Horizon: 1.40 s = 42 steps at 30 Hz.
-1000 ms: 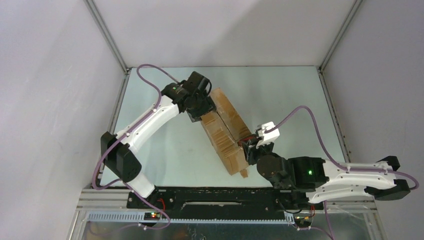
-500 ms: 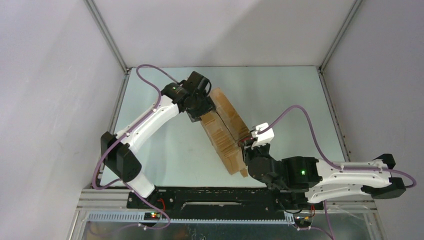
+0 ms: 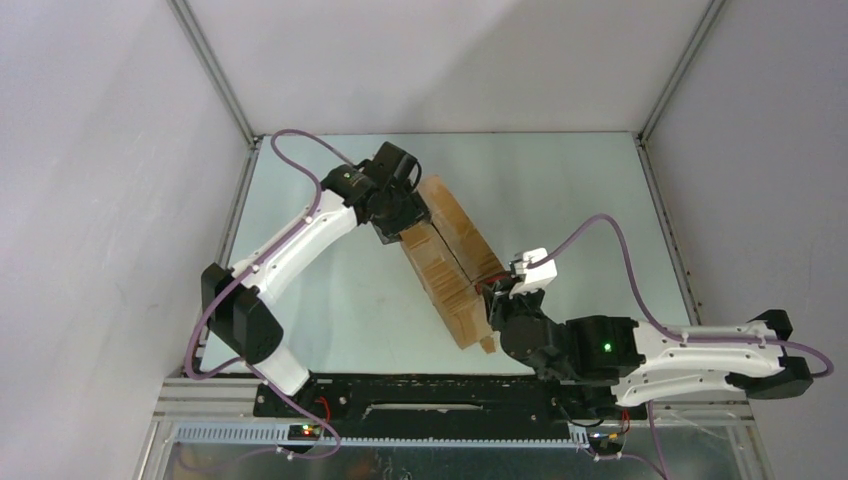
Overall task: Unpack the express box
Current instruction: Cut the express box at the center of the board.
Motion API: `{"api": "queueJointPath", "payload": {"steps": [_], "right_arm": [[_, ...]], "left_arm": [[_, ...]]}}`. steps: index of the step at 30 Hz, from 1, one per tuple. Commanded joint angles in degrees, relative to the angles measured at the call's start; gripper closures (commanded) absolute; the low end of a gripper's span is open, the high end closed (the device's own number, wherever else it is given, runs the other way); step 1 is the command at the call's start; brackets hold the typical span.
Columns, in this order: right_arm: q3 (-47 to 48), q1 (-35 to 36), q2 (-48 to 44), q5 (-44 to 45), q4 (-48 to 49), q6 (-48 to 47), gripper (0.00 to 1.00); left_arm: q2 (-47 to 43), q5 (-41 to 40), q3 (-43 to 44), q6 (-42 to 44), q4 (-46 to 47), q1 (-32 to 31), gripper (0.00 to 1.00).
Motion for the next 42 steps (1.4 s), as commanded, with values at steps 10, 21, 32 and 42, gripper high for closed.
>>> {"api": "queueJointPath", "payload": {"steps": [10,21,32,42], "right_arm": [[-1.19,0.32,-5.09,-3.75,-5.57,-3.02,1.0],[-6.39,0.32,2.96,-7.13,-3.42,3.05,1.0],[-5.38,-3.66,-10.53,-9.35,15.9,-11.84,1.0],[-4.88,-15.39,-13.03,-19.38,23.28,-11.58,1.0]], "left_arm": [[3.33,-11.78,-4.07,-3.79,-1.45,5.38,0.57],[2.36,-11.17,-4.3,-4.18,-1.25,5.29,0.58],[1.81,-14.48,-3.33,-4.96,-4.19,3.68,0.58],[-1.02,-16.54,-2.96,-6.8,-6.74,2.49,0.55]]}}
